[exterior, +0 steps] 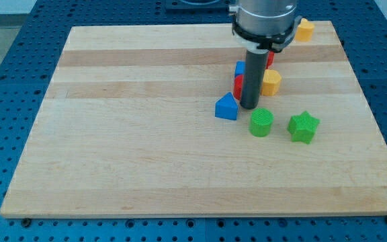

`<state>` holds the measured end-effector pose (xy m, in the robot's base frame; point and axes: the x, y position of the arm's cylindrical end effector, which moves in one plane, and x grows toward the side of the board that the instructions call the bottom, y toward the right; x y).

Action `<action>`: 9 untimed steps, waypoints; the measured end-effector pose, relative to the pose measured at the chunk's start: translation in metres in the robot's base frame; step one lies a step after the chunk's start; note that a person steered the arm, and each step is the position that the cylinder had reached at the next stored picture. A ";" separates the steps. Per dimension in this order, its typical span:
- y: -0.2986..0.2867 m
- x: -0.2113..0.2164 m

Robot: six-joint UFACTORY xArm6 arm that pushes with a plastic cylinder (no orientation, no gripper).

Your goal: Move the hexagon to the right of the red star

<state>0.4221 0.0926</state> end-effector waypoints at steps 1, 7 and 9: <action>0.019 -0.013; 0.080 -0.070; 0.100 -0.103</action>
